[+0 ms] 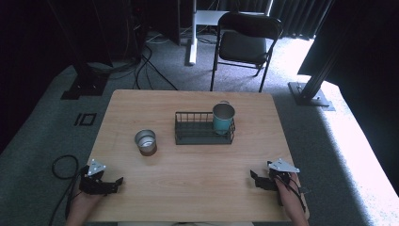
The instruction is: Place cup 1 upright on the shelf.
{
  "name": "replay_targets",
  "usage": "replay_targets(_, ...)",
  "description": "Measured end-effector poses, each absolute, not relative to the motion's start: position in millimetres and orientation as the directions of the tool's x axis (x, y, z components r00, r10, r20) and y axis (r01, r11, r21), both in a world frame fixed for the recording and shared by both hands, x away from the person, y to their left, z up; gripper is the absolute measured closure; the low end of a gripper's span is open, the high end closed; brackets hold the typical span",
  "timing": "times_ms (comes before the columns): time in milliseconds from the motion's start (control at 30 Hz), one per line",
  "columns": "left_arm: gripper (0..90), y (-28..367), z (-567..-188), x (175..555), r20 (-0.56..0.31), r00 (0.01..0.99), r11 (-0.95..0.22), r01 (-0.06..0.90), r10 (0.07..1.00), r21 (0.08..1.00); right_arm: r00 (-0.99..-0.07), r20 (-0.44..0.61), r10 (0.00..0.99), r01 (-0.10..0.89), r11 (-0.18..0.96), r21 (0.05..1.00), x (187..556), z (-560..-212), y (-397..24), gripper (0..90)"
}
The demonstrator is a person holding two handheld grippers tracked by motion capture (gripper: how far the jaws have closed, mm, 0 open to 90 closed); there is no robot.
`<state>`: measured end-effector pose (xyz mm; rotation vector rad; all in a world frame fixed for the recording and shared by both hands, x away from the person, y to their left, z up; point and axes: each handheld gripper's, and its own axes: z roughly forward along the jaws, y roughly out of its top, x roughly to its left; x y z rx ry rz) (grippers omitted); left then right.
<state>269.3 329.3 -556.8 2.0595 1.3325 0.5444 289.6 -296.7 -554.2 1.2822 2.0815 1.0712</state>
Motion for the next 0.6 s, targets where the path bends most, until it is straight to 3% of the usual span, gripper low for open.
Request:
replay_targets(333, 1.2, 329.3, -556.8, 269.3, 0.009, 0.406, -0.300, 0.659, 0.914, 0.690, -0.498, 0.004, 0.867, 0.597, 0.339, 0.727, 292.7, -558.3, -296.9, 12.3)
replay_targets(600, 1.2, 329.2, -556.6, 269.5, 0.008, 0.406, -0.299, 0.659, 0.914, 0.690, -0.511, 0.006, 0.859, 0.593, 0.348, 0.726, 290.4, -558.2, -299.2, 12.3)
